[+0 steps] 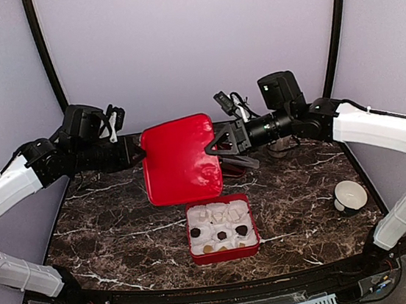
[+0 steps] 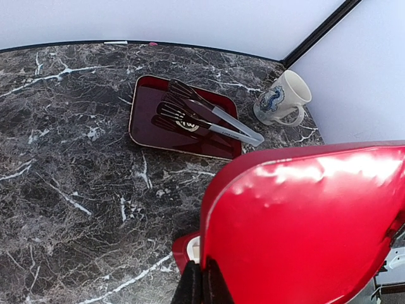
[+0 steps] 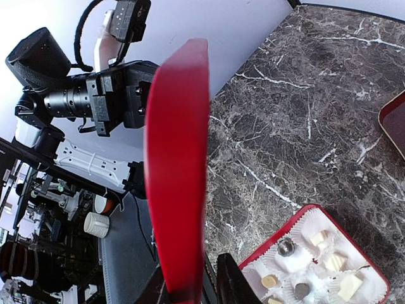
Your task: Pack the chocolate
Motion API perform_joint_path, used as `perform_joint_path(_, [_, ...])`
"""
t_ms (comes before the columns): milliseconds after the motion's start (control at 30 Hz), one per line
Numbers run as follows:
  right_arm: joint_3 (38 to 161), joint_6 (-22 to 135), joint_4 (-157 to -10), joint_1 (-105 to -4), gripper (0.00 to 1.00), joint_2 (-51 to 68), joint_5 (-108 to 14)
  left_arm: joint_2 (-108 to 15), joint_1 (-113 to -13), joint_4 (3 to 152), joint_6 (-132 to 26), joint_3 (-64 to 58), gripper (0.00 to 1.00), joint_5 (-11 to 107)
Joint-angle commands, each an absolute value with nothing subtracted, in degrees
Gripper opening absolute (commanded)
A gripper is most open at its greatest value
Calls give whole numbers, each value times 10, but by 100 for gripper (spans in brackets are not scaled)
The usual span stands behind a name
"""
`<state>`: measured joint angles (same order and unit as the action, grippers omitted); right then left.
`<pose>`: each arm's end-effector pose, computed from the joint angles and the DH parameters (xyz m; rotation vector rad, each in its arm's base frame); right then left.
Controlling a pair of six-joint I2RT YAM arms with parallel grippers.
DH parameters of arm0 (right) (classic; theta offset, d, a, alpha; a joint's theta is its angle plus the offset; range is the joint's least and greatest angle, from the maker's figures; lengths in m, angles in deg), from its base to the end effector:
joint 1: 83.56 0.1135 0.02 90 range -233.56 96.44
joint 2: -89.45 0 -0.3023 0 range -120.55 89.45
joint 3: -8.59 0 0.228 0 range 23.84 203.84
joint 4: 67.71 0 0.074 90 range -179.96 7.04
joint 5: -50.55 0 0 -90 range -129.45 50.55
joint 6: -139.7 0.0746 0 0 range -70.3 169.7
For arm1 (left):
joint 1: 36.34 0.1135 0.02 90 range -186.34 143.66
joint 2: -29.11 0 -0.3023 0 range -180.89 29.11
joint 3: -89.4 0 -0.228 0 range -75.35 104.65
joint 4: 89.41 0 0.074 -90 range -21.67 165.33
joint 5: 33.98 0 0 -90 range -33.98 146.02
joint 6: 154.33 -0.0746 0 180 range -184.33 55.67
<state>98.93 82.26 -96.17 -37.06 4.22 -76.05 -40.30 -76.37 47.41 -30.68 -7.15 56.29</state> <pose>0.2051 0.2808 0.3820 -0.7339 2.1030 1.4660 0.2029 -0.1700 0.3794 0.1180 2.1714 -0.7618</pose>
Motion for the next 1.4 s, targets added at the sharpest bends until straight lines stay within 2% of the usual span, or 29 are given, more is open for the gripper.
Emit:
perform_joint_path(0, [1012,771,-989,-366,17,44,-746,-400,-766,515,-306,-68,0,547])
perform_joint_path(133, [1017,756,-991,-367,4,46,-760,-389,-766,532,-322,-77,0,510])
perform_joint_path(200, [1012,756,-985,-372,0,54,-768,-378,-766,535,-333,-81,4,497])
perform_joint_path(267, [998,764,-969,-385,0,68,-782,-362,-766,539,-339,-89,16,483])
perform_joint_path(367, [964,796,-914,-414,0,98,-809,-326,-765,565,-347,-114,55,458])
perform_joint_path(433, [940,823,-866,-433,0,117,-829,-300,-764,585,-344,-132,72,447])
perform_joint_path(500, [913,857,-810,-455,0,137,-851,-275,-761,606,-340,-149,80,436])
perform_joint_path(633, [878,904,-718,-473,0,162,-881,-264,-756,660,-318,-166,82,377])
perform_joint_path(800, [862,949,-635,-475,0,164,-915,-302,-755,777,-262,-164,80,247])
perform_joint_path(933, [850,981,-582,-475,0,159,-937,-323,-756,854,-224,-167,72,196])
perform_joint_path(1100, [827,1010,-529,-475,0,151,-944,-335,-758,932,-182,-173,45,173])
perform_joint_path(1267, [803,1017,-514,-476,1,139,-933,-342,-760,926,-181,-172,16,175])
perform_joint_path(1367, [796,1025,-507,-479,5,131,-926,-342,-760,889,-198,-161,5,188])
